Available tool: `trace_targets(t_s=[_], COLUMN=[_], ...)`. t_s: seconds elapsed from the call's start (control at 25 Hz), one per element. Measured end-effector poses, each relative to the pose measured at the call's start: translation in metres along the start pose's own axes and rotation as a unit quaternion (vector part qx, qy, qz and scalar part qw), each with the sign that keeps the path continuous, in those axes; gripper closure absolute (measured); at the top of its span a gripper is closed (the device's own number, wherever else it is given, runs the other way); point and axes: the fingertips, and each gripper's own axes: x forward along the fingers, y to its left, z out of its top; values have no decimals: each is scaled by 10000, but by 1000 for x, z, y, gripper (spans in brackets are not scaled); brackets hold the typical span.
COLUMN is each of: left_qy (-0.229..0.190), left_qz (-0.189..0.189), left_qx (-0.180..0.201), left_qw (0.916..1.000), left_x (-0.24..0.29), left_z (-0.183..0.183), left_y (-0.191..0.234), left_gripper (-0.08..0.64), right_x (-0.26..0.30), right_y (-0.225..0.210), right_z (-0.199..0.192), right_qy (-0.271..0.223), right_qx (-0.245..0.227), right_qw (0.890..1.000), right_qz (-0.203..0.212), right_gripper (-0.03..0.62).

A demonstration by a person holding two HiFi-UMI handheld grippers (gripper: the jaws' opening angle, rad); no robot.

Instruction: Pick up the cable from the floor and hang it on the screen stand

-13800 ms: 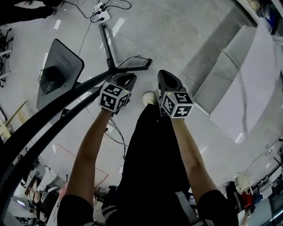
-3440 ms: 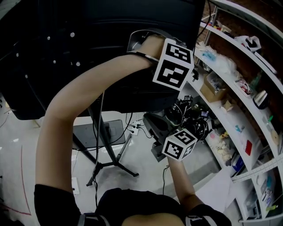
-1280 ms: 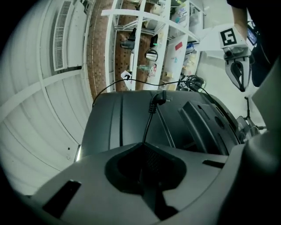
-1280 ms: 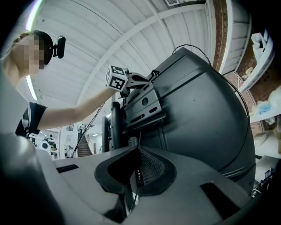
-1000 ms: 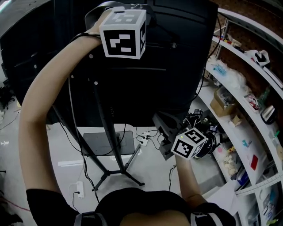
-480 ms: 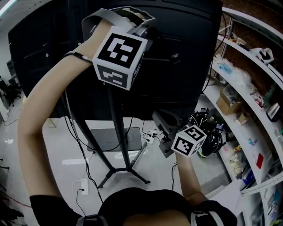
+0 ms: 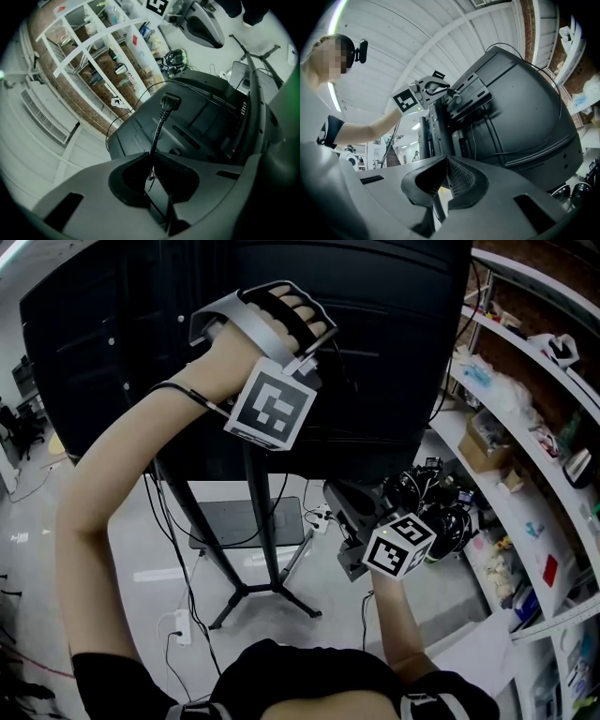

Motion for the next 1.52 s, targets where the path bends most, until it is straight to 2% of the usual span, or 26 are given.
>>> trace_targets(t_s=[0.12,0.36,0.52,0.76,1.08,1.28,1.36,1.44,1.52], left_qy=[69,306,417,256,264,264,193,59,-64], left_qz=[174,291,338,327,80,-31,-21,57,260], left_qx=[140,284,545,26,-296,-948,-1531,-2390,-3242], left_qw=[9997,9987,9971,9991,9992,9951,9880,9710,9456], left_x=[2,3,1,-16,-59,-85,-95,-106,-119], left_z=[4,1,-3,-3,-1,-2,1,5,7], left_y=[-4,-10,-18,-28,-56,-80,-88,-94,-96], left_gripper=[541,526,508,405,405,405,405,407,413], right_x=[-4,-8,-7,4,22,35,37,36,34], right_y=[4,6,7,10,18,20,19,18,15], right_z=[-9,-12,-14,-25,-40,-45,-43,-39,-34], right_qy=[60,115,112,134,173,103,-6,-161,-364], right_qx=[57,21,98,321,513,580,587,532,505], right_qw=[10000,9998,9998,9994,9985,9982,9982,9984,9977], right_qz=[-49,-144,-126,-28,92,126,78,-61,-271], right_gripper=[568,568,568,568,568,568,568,568,568])
